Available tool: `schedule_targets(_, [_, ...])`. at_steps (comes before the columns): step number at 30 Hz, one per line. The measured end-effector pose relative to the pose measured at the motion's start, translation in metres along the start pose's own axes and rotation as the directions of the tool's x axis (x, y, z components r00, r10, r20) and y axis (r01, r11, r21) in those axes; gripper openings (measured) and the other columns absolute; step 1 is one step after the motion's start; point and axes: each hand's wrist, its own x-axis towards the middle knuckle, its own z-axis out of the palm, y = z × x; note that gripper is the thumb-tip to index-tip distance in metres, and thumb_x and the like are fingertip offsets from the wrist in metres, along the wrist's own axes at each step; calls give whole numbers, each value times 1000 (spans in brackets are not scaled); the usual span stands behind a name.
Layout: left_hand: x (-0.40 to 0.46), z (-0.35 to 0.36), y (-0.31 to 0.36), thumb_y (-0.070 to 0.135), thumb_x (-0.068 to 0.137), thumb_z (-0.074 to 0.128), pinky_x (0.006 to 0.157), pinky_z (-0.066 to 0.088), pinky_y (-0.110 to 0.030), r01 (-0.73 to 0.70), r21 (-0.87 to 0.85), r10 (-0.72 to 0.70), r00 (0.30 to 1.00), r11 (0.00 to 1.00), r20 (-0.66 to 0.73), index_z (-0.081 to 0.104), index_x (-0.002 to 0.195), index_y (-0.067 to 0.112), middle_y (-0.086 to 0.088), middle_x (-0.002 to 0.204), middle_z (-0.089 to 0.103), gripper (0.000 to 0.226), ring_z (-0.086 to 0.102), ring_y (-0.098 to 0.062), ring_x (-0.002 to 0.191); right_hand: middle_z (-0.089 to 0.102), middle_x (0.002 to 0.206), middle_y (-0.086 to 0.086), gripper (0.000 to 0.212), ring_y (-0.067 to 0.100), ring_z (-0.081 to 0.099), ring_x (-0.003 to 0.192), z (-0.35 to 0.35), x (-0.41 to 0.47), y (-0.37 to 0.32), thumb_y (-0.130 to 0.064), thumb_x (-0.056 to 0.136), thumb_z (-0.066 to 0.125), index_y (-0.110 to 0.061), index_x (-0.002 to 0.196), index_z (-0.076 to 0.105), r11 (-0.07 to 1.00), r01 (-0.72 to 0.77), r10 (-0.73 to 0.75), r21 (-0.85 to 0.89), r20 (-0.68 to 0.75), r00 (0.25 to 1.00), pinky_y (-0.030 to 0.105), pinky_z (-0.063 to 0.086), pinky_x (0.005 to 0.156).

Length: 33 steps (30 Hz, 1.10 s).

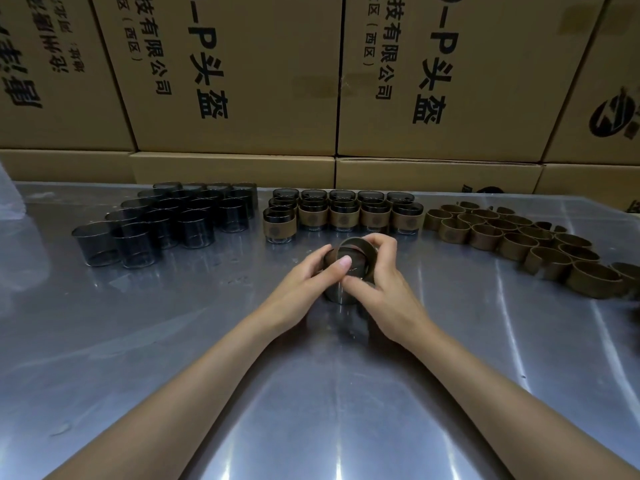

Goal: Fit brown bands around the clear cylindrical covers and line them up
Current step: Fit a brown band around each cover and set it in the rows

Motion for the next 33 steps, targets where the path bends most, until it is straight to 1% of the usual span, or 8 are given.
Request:
schedule_targets(5, [3,-1,-8,71,79,50,117,27,-39,23,34,-23,1000,999,-5,43,145,22,2,147,47,82,39,-13,139,60,115,-14,38,11,57,113,3,7,11,-51,84,30,-49,118,48,961,-143,138,237,37,990,47,45,102])
schedule_targets(13, [4,-7,-12,83,76,37,109,32,-26,-9,217,-8,997,976,79,45,127,51,27,129,56,61,46,4,126,55,136,-13,44,8,46,130,-2,5,11,-62,88,24,-53,123,50,951,-236,211,198,138,968,41,31,115])
schedule_targets(20, [3,-2,-14,81,78,27,111,27,-28,12,199,-27,997,980,76,38,133,51,22,136,48,64,41,-1,131,55,136,-16,62,5,45,131,1,3,7,-71,87,22,-44,137,47,949,-224,196,221,142,970,40,31,115])
schedule_targets(23, [2,0,-11,78,81,30,113,24,-26,-35,89,29,997,995,70,38,140,45,32,134,46,67,37,16,127,61,128,-16,40,3,51,125,1,2,2,-69,92,29,-55,119,54,929,-219,195,297,110,975,35,37,111])
schedule_targets(25, [1,0,-9,75,83,33,116,26,-32,-47,22,46,998,999,45,43,139,41,26,137,50,66,41,8,130,67,113,-23,27,-1,59,113,1,2,-4,-60,96,32,-60,105,57,908,-234,212,348,100,972,23,48,96])
schedule_targets(27, [0,1,-7,69,89,36,112,34,-36,-46,-57,48,998,997,33,51,134,39,12,134,59,56,50,-7,129,70,105,-23,25,0,66,102,0,1,-7,-50,100,35,-51,109,58,876,-239,219,419,96,971,18,55,80])
schedule_targets(30, [-3,5,-1,61,90,43,88,52,-22,-40,-216,39,999,976,-10,68,106,43,1,113,72,35,66,-14,109,69,107,-9,23,11,68,102,1,0,-13,-43,100,40,-35,113,57,828,-241,249,507,54,967,29,59,81])
schedule_targets(33, [-3,10,0,55,93,46,87,56,-27,-55,-300,39,997,952,-60,72,99,41,-2,109,73,30,68,-17,106,68,108,-2,22,14,68,101,3,-1,-16,-39,101,40,-32,109,59,819,-213,258,533,-11,966,33,58,84])
